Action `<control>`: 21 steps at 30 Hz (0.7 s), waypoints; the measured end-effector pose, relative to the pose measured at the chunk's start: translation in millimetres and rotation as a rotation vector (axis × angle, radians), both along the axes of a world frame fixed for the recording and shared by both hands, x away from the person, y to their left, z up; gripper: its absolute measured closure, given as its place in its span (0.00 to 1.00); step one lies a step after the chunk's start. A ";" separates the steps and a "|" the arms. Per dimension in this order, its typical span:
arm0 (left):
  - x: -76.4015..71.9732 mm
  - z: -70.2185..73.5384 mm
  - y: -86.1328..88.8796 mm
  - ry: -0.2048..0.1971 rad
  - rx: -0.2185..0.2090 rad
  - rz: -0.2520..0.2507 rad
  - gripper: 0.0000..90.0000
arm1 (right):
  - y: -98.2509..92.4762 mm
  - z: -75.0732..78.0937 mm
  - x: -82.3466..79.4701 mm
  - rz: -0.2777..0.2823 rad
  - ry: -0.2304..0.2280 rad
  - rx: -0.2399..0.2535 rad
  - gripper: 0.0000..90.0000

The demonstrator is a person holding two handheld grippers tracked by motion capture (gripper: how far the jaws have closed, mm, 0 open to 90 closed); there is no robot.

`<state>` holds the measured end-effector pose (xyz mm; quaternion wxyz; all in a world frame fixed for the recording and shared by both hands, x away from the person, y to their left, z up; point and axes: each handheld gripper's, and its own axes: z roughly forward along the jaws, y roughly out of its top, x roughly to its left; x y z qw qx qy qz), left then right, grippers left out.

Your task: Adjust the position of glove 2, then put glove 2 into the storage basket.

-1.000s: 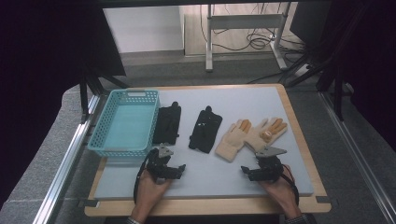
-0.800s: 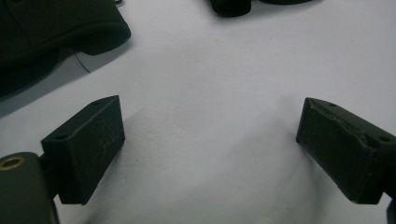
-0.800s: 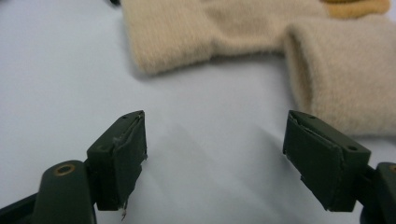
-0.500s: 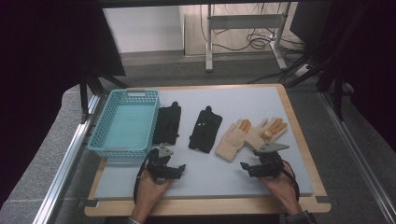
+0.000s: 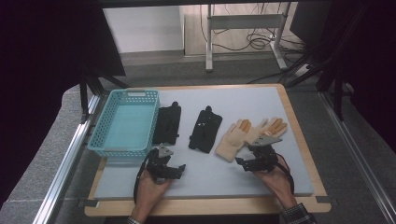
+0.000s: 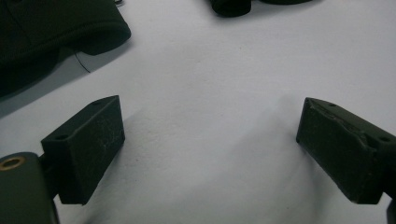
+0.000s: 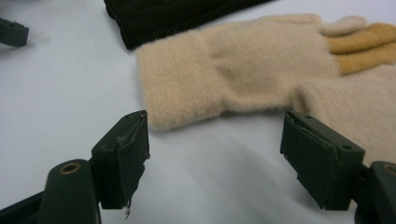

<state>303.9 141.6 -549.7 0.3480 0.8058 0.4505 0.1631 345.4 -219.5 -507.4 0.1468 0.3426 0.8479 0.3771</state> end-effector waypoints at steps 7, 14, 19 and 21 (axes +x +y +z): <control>0.1 0.0 0.2 0.000 0.001 0.000 0.09 | 12.1 1.6 9.8 0.019 0.022 0.003 0.26; 0.0 0.0 0.0 0.000 0.000 0.000 0.09 | 24.7 3.3 19.2 0.033 0.029 -0.004 0.26; 0.0 0.0 0.1 0.000 0.001 -0.001 0.09 | 34.0 5.9 25.0 0.048 0.043 0.004 0.26; 0.0 0.0 0.1 0.000 0.000 0.000 0.09 | 38.4 6.8 27.6 0.052 0.040 -0.001 0.26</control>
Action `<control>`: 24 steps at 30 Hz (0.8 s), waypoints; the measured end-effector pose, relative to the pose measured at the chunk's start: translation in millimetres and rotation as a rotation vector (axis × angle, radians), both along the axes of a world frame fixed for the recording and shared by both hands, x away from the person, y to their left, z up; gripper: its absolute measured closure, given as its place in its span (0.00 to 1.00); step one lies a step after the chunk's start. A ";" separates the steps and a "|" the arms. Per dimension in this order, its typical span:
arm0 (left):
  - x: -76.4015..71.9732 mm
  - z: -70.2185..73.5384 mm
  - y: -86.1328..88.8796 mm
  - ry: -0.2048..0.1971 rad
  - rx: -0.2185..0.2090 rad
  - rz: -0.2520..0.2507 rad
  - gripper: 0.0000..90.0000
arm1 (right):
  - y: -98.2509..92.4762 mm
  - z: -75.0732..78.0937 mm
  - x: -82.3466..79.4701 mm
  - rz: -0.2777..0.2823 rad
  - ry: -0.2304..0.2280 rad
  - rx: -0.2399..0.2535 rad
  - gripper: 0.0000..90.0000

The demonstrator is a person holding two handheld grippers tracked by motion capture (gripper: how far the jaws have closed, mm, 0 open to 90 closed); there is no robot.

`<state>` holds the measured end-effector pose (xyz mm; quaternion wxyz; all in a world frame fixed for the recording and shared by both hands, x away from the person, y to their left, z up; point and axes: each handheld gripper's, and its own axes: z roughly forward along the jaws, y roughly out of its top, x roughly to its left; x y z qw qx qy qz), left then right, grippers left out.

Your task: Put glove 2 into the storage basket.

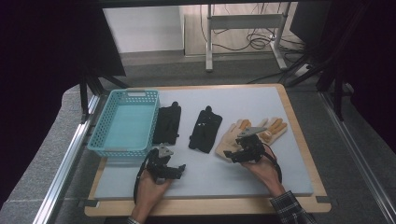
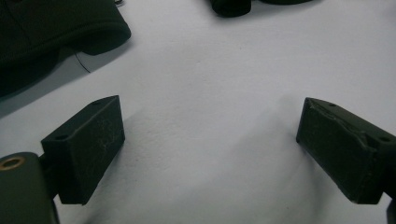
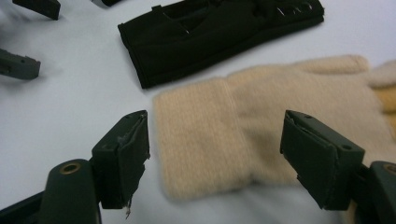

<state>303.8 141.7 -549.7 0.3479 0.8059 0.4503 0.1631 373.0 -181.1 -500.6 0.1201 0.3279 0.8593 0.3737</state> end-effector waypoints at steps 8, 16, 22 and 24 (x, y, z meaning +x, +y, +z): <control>0.0 0.0 0.0 0.000 0.000 0.000 0.09 | 20.3 4.9 16.5 0.007 -0.021 -0.015 0.26; 0.0 0.0 0.0 0.000 -0.001 0.000 0.09 | 42.2 5.8 36.9 0.016 -0.020 -0.029 0.38; 0.1 0.0 0.1 0.000 0.000 0.000 0.09 | 59.8 1.5 59.0 0.017 -0.012 -0.040 0.42; 0.2 -0.1 0.1 -0.001 -0.001 0.000 0.09 | 65.8 -0.5 66.8 0.013 -0.008 -0.045 0.39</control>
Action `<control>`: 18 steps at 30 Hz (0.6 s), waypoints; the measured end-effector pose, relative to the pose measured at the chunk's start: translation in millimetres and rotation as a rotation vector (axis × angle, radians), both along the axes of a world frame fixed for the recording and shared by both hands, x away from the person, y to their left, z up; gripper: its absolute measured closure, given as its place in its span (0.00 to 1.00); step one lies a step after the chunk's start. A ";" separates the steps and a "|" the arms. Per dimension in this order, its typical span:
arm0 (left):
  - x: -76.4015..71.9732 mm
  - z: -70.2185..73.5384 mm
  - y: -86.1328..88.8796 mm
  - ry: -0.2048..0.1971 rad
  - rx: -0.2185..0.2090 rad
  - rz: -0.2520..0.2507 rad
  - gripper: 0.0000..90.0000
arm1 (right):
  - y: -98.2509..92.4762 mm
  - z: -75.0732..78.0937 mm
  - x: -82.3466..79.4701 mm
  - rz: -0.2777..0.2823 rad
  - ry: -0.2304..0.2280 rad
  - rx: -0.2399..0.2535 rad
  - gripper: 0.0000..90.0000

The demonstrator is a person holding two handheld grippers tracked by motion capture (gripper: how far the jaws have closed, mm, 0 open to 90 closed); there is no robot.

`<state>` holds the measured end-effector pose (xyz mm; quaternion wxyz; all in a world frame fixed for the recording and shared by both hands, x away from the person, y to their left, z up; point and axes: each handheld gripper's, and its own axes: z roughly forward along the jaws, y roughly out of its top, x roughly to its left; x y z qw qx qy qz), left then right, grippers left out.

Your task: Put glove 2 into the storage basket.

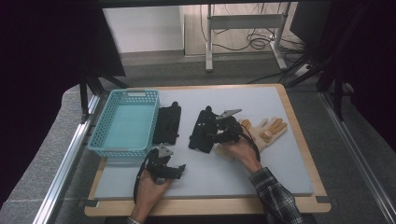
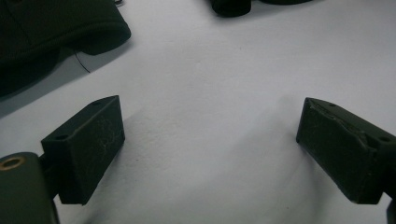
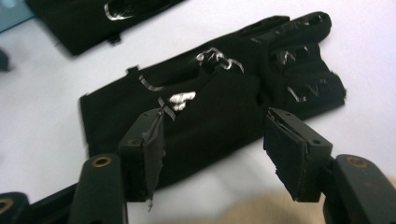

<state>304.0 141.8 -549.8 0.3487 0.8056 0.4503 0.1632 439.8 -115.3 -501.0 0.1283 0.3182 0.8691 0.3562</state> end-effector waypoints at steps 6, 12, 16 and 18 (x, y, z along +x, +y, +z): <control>0.1 0.2 0.5 0.002 0.008 -0.004 0.09 | 18.9 -8.9 21.6 -0.001 0.013 -0.047 0.26; 0.1 0.3 0.5 0.002 0.006 -0.004 0.09 | 34.6 -15.9 34.8 0.002 0.023 -0.097 0.25; 0.0 0.2 0.3 0.003 0.004 -0.003 0.09 | 40.6 -16.0 39.6 0.024 0.081 -0.118 0.39; 0.0 0.2 0.3 0.003 0.005 -0.004 0.09 | 39.5 -15.4 39.0 0.022 0.081 -0.123 0.55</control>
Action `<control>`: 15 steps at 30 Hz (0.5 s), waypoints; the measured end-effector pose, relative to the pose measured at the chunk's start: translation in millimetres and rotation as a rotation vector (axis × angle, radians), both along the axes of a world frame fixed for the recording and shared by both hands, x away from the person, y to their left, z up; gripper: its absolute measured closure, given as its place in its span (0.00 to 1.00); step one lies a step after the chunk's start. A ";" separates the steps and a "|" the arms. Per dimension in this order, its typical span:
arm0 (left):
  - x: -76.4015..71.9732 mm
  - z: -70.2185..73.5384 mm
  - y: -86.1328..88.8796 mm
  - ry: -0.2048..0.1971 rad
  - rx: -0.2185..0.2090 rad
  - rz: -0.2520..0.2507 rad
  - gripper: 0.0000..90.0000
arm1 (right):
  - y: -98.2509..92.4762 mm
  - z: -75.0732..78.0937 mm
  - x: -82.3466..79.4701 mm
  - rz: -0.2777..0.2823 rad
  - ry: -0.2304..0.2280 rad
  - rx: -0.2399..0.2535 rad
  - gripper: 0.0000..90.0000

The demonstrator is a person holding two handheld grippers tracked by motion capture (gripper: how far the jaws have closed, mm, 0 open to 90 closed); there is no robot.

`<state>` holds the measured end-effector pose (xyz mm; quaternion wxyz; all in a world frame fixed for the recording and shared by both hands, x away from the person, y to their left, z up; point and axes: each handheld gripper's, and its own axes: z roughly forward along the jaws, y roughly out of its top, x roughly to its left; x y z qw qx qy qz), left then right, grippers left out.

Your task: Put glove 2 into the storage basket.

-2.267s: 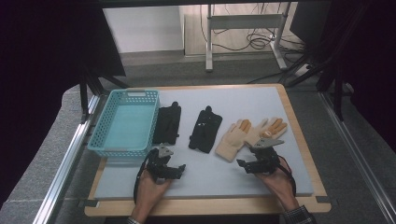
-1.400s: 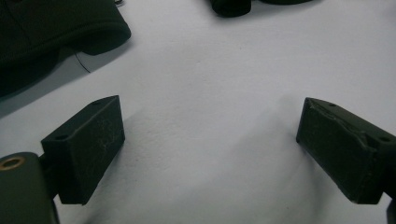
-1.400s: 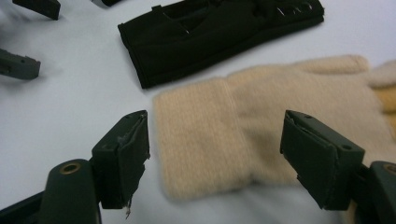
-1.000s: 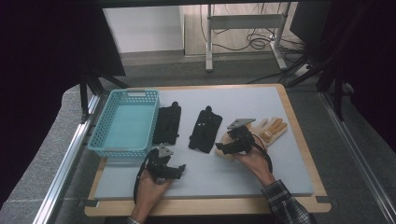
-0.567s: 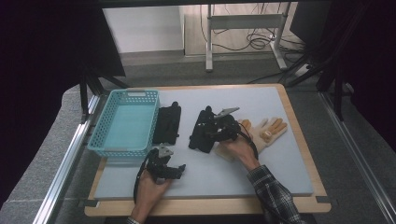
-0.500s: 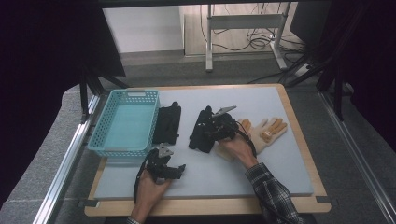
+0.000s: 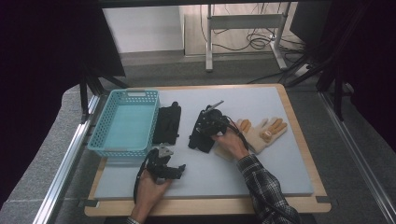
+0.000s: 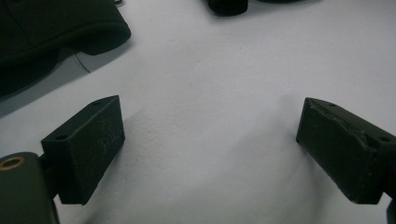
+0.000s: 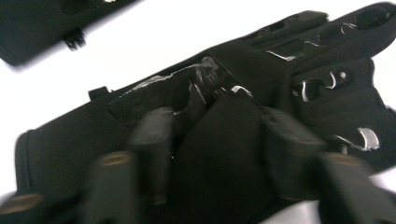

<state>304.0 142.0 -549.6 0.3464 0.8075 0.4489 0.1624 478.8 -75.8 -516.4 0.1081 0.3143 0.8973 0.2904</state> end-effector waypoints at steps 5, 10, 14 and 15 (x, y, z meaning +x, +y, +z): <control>0.0 0.0 0.0 0.000 0.000 0.000 0.09 | -0.9 -0.3 -6.5 -0.008 -0.021 0.005 0.82; 0.1 0.0 0.1 -0.001 0.001 0.000 0.09 | -1.6 3.0 -9.7 -0.010 -0.027 0.009 0.87; 0.1 0.0 0.2 0.001 0.001 -0.001 0.09 | -6.5 17.4 -18.2 0.009 -0.043 0.057 0.88; 0.1 0.0 0.2 0.001 0.002 -0.001 0.09 | -7.3 20.7 -20.8 0.011 -0.048 0.067 0.88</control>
